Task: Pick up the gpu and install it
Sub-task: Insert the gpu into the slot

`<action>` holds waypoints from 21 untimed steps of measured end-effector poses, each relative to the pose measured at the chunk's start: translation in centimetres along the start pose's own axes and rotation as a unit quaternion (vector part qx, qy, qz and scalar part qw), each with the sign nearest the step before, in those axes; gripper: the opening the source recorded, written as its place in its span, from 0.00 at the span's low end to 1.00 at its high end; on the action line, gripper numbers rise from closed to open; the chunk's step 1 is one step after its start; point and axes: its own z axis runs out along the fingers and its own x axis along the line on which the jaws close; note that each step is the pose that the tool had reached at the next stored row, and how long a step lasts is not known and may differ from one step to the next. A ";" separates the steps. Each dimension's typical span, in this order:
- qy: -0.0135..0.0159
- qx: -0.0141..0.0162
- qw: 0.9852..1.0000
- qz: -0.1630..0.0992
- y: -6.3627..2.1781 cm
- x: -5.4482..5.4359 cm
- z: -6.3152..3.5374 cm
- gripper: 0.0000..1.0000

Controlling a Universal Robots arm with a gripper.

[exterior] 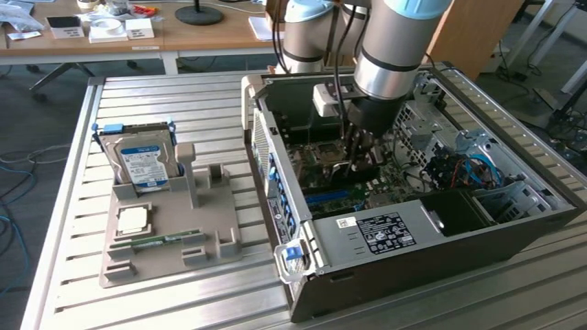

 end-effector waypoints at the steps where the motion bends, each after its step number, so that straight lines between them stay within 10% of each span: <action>1: 0.000 0.000 1.000 0.000 0.06 0.0 0.12 0.27; 21: 0.000 0.000 1.000 0.000 0.67 0.7 0.18 0.27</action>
